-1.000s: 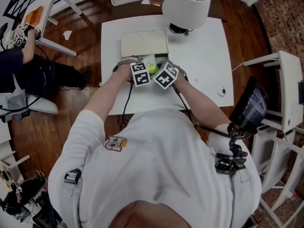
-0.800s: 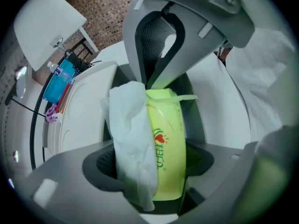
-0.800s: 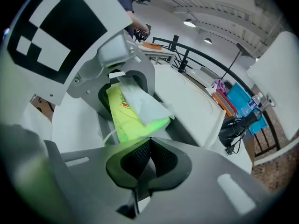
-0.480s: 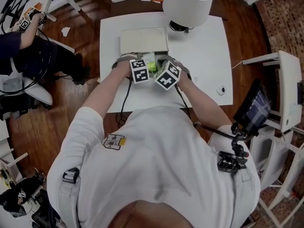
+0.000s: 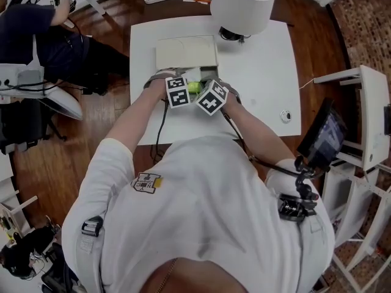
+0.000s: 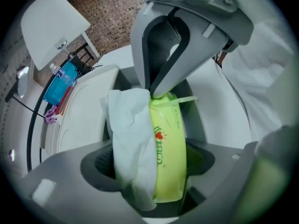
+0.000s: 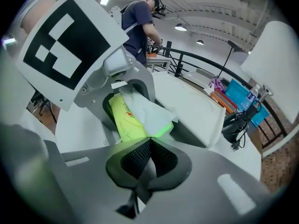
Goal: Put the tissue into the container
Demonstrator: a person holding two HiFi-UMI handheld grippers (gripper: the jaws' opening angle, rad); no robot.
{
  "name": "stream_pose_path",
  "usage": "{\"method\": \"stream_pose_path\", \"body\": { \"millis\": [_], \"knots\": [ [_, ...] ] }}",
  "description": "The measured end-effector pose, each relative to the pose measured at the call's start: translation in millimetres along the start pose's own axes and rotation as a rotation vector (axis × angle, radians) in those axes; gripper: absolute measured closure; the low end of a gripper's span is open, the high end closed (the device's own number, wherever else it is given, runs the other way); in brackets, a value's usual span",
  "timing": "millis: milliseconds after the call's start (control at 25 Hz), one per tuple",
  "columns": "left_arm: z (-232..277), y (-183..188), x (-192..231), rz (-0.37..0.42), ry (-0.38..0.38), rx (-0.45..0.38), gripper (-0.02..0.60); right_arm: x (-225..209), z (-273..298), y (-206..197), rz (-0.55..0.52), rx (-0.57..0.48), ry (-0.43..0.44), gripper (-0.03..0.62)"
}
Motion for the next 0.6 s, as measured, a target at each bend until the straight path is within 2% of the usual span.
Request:
{"method": "stream_pose_path", "body": {
  "millis": [360,600],
  "knots": [
    [-15.5,-5.1,6.7,-0.063,-0.044,-0.083,0.203,4.1,1.9,2.5,0.001,0.030,0.018,0.594],
    [-32.4,-7.9,16.0,-0.056,-0.007,-0.111,0.143,2.5,2.9,2.8,0.004,0.030,0.018,0.594]
  ]
}}
Point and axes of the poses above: the fingertips, and each gripper's own axes: z forward along the fingers, x to its left, y out of its top, the point moved 9 cm from there along -z, backward along the fingers, and after that the axes turned 15 degrees about y, right-handed, at the moved point
